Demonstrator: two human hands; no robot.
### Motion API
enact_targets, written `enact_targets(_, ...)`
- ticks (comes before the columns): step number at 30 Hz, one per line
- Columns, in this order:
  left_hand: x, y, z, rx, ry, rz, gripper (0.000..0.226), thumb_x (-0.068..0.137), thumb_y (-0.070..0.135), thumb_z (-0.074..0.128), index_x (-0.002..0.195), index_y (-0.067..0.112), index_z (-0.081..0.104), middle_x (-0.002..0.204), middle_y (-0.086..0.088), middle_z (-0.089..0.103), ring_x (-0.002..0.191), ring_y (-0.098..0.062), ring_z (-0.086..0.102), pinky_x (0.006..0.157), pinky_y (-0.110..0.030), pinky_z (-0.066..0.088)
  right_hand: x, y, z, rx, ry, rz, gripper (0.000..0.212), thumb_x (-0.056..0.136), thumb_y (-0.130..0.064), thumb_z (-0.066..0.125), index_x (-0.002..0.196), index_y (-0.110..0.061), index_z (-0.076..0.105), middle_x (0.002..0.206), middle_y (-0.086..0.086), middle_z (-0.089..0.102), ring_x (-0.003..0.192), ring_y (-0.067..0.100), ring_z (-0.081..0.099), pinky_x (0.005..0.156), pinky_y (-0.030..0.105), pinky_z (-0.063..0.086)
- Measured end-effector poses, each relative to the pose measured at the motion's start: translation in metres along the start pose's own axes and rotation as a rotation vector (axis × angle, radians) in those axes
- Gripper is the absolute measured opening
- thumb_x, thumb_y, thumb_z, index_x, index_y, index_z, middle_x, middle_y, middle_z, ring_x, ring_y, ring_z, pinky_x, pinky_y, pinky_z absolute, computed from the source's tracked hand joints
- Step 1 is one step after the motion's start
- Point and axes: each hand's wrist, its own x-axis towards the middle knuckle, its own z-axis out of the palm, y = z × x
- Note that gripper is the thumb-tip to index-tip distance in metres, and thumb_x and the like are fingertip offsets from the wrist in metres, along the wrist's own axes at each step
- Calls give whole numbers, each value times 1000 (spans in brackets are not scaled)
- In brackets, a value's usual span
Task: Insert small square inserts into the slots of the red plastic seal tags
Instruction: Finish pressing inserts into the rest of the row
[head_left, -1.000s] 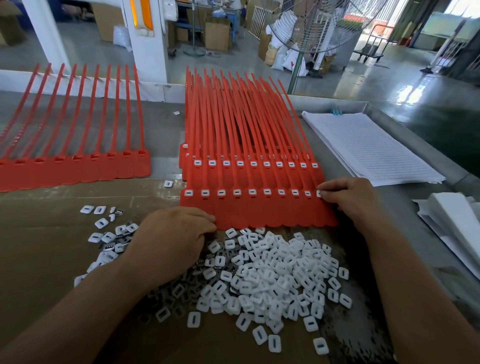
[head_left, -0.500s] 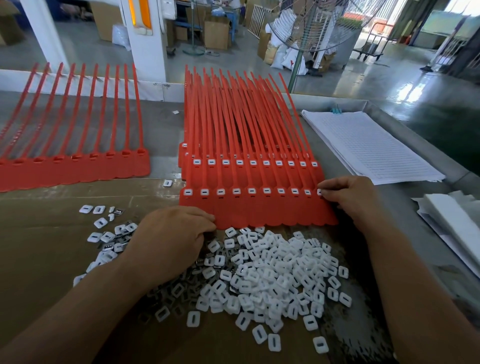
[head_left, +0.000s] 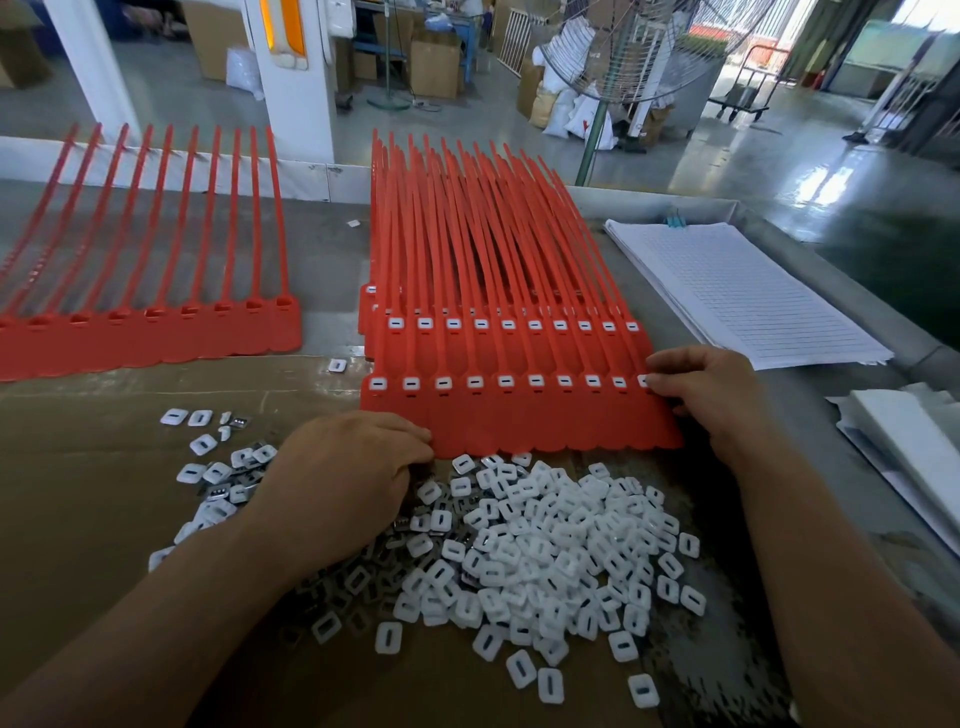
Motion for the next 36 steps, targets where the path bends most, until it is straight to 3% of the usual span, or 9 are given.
enact_targets(6,1,0,0,8,-10,6,36,91,21,40,118,38,58,128,26,50,116,7,45,96,-15,32,0,-2,-2,141,-17,85,20,72,5,69,74,-14,65,73,5,64,62,15,58,60,25,49)
enact_targets(12,1,-2,0,5,2,4,36,91,21,41,117,37,59,127,25,50,116,6,45,96,-15,33,1,-5,-3,261,-41,138,17,76,7,64,73,-9,64,52,-1,65,47,7,61,51,17,52)
enact_targets(18,1,-1,0,5,8,4,36,90,20,42,116,38,59,126,26,51,115,6,46,95,-15,34,1,-4,-7,281,-82,131,16,79,6,61,77,-9,66,55,-1,67,50,7,63,52,18,54)
enact_targets(20,1,-1,0,-1,8,1,36,90,20,41,116,37,59,126,26,51,115,6,46,95,-15,34,1,-2,-8,242,-90,89,16,79,5,62,79,-10,67,59,0,68,54,9,63,57,19,55)
enact_targets(24,0,-1,1,-15,26,-4,34,88,18,45,112,34,63,123,23,55,112,3,50,93,-18,37,-1,-2,-6,164,-76,25,17,74,4,68,77,-12,68,75,10,67,71,20,62,79,34,52)
enact_targets(29,0,0,0,-17,33,-3,32,85,13,51,106,30,68,117,18,61,107,-2,56,89,-20,40,-3,-3,-6,125,-66,4,17,72,4,71,74,-13,68,76,11,66,74,22,62,83,36,51)
enact_targets(32,-1,2,-1,-25,35,-15,30,82,9,55,101,26,71,112,14,64,103,-6,60,86,-22,40,-2,-2,-3,36,-36,-39,14,74,3,70,79,-10,69,74,5,66,70,16,60,77,28,51)
enact_targets(34,-1,1,0,-25,32,-11,32,85,13,51,105,29,68,117,18,61,107,-3,56,88,-20,38,-2,-1,-1,-50,-20,-77,13,76,1,69,84,-9,69,72,-1,64,66,8,57,67,15,48)
enact_targets(36,-1,0,0,-31,33,-10,32,85,14,50,106,30,68,117,19,60,107,-2,56,89,-20,39,-2,0,1,-112,0,-108,15,77,0,68,81,-14,68,71,-5,61,64,4,55,59,10,44)
